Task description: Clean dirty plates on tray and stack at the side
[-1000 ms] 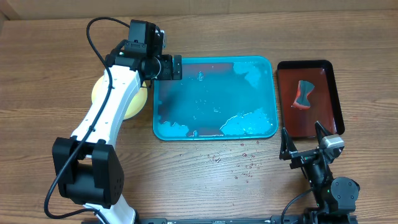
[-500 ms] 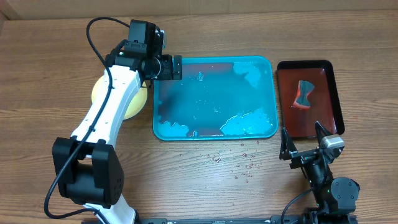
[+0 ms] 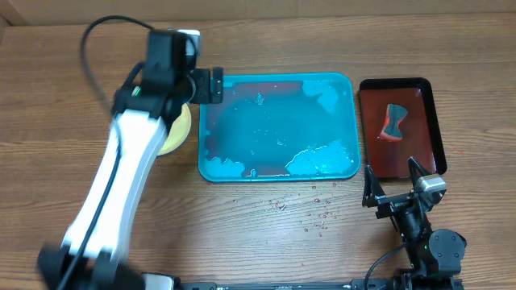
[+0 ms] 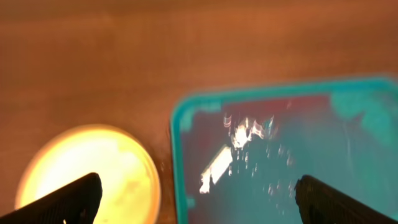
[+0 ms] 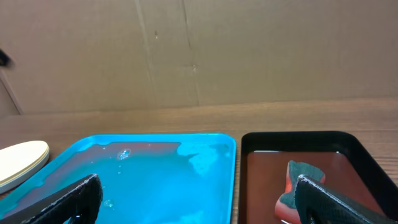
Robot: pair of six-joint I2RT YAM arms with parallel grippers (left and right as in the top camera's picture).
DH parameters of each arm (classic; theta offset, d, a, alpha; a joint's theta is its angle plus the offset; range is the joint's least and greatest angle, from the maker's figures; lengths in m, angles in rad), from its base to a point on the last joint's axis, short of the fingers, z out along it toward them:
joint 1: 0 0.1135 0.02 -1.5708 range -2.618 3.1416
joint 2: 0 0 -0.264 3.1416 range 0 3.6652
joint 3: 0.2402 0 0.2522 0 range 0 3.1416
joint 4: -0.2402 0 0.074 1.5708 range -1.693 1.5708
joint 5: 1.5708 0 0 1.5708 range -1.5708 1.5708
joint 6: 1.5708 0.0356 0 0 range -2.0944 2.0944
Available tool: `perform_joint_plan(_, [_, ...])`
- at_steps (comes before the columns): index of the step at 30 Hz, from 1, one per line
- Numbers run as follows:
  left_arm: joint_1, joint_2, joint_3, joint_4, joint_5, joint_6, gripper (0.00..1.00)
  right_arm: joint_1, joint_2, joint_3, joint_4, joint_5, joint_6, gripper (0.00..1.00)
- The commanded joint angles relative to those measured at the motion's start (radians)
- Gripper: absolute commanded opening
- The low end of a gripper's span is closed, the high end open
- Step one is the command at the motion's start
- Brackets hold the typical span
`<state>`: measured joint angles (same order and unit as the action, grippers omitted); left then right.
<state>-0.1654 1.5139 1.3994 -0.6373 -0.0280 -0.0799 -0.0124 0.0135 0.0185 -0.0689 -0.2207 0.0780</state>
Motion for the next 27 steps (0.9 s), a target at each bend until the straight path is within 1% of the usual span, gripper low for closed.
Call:
perform_joint_plan(1, [0.051, -0.184, -0.175, 0.076, -0.022, 0.056, 1.00, 0.006, -0.011, -0.010, 0.004, 0.010, 0.000, 1.00])
perform_joint_plan(6, [0.114, -0.455, -0.480, 0.257, -0.004, 0.058, 1.00, 0.006, -0.011, -0.010, 0.005, 0.010, 0.000, 1.00])
perform_joint_plan(8, [0.142, -0.583, -0.624, 0.346, 0.013, 0.058, 1.00, 0.006, -0.011, -0.010, 0.004, 0.010, 0.000, 1.00])
perform_joint_plan(9, [0.164, -0.692, -0.745, 0.416, 0.028, 0.058, 1.00, 0.006, -0.011, -0.010, 0.004, 0.010, 0.000, 1.00])
perform_joint_plan(15, [0.190, -1.026, -1.076, 0.612, 0.036, 0.071, 1.00, 0.006, -0.011, -0.010, 0.004, 0.010, 0.000, 1.00])
perform_joint_plan(18, [0.193, -1.164, -1.193, 0.655, 0.056, 0.106, 1.00, 0.006, -0.011, -0.010, 0.004, 0.010, 0.000, 1.00])
perform_joint_plan(21, [0.193, -1.289, -1.281, 0.658, 0.055, 0.111, 1.00, 0.006, -0.011, -0.010, 0.005, 0.010, 0.000, 1.00])
perform_joint_plan(27, [0.193, -1.433, -1.376, 0.657, 0.054, 0.112, 1.00, 0.006, -0.011, -0.010, 0.004, 0.010, 0.000, 1.00])
